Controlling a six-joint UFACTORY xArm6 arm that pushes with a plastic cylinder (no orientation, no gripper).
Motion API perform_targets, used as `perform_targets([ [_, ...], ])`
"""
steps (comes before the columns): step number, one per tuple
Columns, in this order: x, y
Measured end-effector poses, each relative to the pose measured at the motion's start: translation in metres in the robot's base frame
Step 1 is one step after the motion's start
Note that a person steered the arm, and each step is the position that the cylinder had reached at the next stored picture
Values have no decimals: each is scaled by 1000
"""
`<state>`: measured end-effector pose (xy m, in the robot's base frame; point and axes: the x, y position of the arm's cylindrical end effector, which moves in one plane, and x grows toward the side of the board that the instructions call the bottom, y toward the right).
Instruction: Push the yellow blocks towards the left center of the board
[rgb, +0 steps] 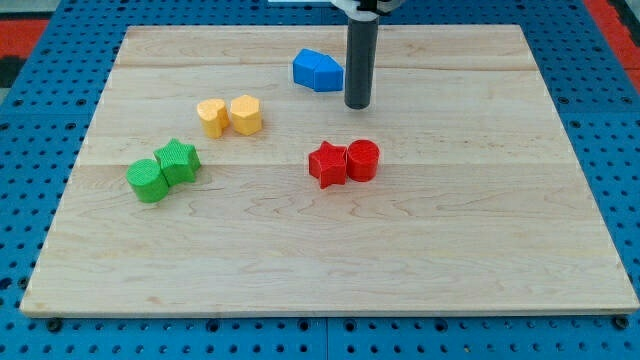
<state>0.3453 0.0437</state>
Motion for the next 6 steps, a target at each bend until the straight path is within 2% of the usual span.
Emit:
perform_targets([
  [2,15,6],
  [4,24,-91],
  [6,10,-145],
])
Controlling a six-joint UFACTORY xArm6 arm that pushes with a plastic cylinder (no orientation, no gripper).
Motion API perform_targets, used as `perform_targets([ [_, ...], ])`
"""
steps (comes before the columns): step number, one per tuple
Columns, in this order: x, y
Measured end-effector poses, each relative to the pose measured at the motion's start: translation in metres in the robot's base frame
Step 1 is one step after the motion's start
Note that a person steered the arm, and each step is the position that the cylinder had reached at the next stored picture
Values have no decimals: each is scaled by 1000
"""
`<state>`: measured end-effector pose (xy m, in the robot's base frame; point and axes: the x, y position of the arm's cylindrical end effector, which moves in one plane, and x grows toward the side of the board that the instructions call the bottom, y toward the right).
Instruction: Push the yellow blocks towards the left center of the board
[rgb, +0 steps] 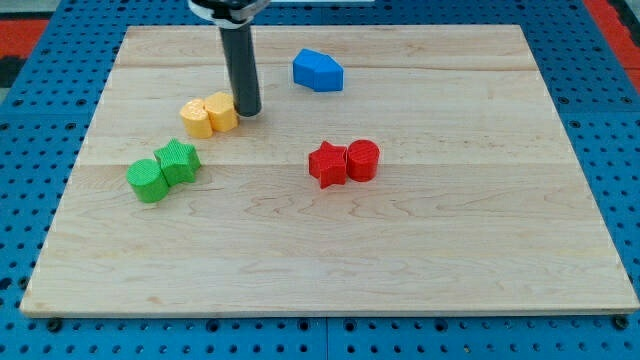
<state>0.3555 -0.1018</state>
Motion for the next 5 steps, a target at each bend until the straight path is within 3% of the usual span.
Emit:
perform_targets([
  [2,25,-44],
  [5,-10,-70],
])
